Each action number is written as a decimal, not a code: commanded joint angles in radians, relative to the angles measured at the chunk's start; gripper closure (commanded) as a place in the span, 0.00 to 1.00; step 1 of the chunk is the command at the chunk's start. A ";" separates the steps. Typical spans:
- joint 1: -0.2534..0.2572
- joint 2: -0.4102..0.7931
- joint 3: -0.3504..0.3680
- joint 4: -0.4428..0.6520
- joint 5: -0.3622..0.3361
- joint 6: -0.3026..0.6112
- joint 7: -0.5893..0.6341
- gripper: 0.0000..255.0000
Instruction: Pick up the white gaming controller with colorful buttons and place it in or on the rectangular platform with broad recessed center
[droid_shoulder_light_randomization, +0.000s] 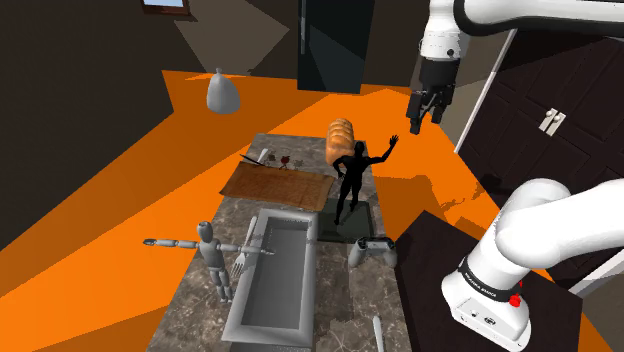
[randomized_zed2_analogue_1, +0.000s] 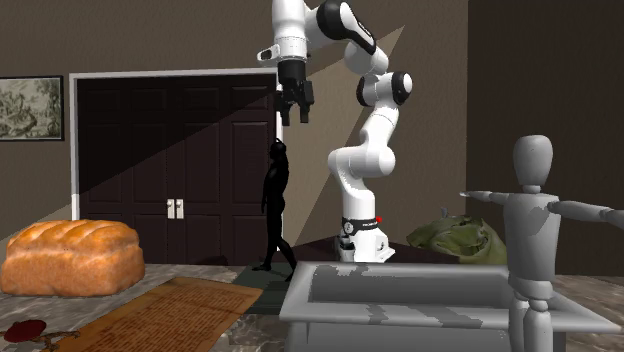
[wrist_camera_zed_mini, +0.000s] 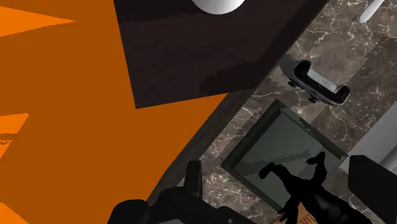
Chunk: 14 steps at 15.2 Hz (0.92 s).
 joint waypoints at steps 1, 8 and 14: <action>0.000 0.000 0.000 0.000 0.000 0.000 0.000 0.00; 0.055 -0.057 0.072 -0.240 0.038 0.165 0.027 0.00; 0.116 -0.062 0.143 -0.417 0.083 0.321 0.053 0.00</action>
